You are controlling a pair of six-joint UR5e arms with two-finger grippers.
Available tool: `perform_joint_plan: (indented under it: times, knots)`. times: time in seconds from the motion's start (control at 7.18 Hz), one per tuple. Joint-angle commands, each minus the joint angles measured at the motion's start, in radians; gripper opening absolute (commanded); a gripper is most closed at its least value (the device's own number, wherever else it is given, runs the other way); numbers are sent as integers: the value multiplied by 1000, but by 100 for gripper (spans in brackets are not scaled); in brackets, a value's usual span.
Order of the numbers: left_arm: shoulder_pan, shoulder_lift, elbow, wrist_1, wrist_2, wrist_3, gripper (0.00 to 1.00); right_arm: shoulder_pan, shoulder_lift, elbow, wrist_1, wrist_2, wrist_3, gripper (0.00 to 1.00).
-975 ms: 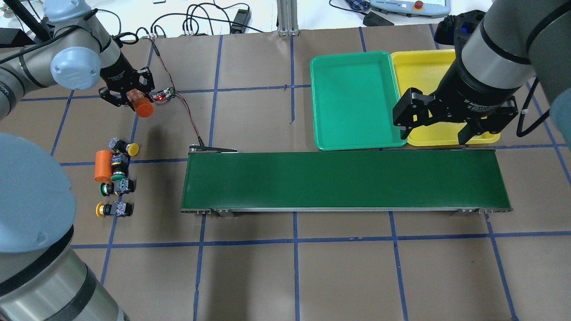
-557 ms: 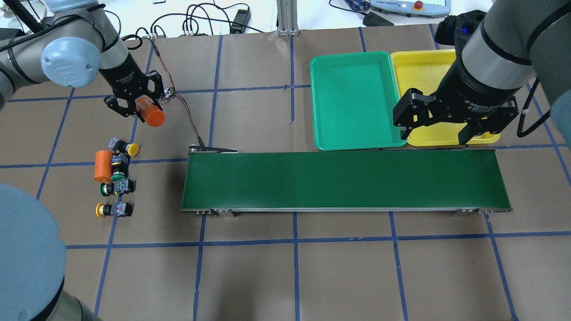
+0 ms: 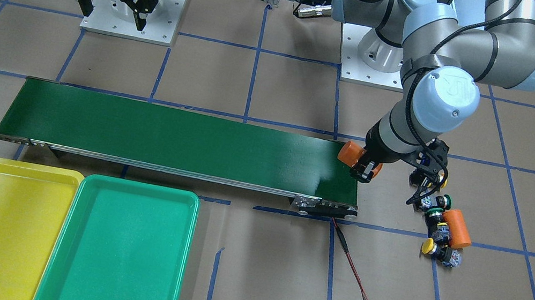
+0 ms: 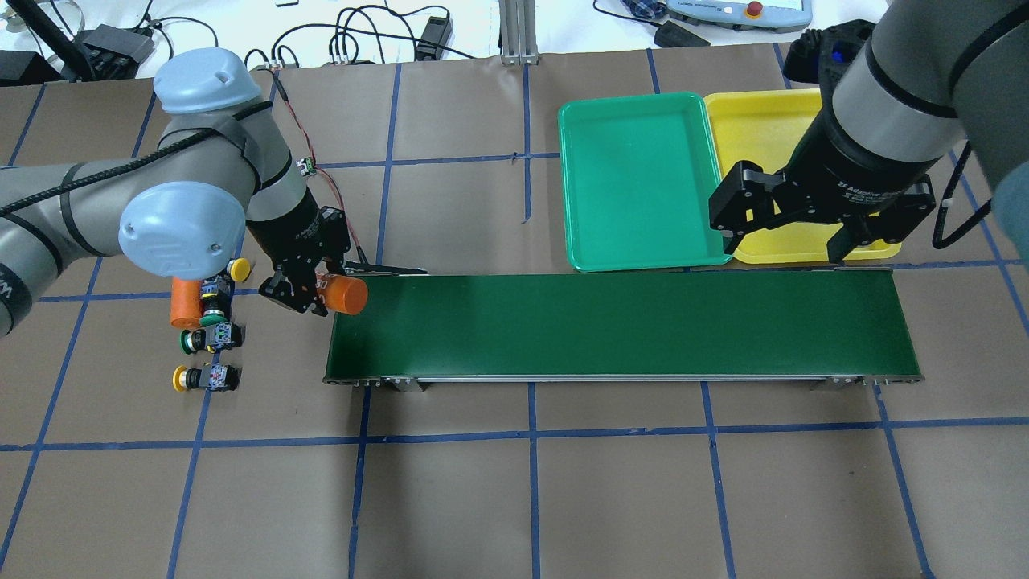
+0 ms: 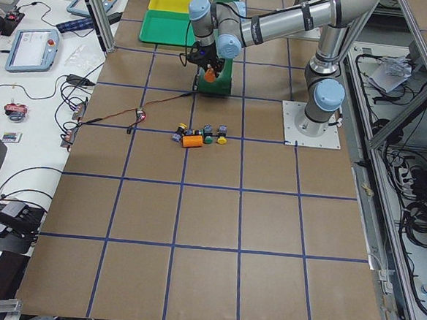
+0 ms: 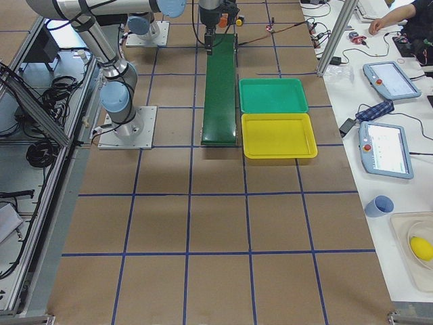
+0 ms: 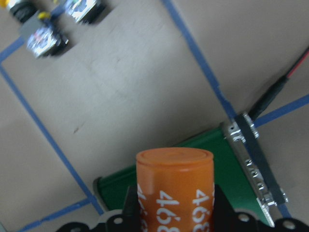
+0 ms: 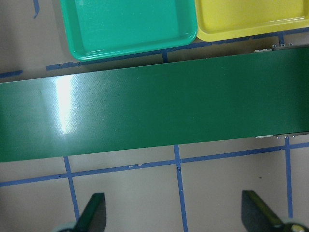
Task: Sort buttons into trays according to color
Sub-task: 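Lower the cylinder onto the green conveyor belt and open the left gripper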
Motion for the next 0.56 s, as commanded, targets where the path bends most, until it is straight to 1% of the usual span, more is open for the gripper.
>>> perform_joint_plan:
  times: [0.0, 0.14, 0.42]
  knots:
    - [-44, -14, -60, 80, 2, -153, 2, 0, 0, 0, 9, 2, 0, 100]
    - [-50, -24, -82, 165, 5, -159, 6, 0, 1, 8, 29, 9, 2, 100]
    - [-53, -52, -88, 192, 5, -172, 23, 0, 1, 9, 22, 17, 3, 100]
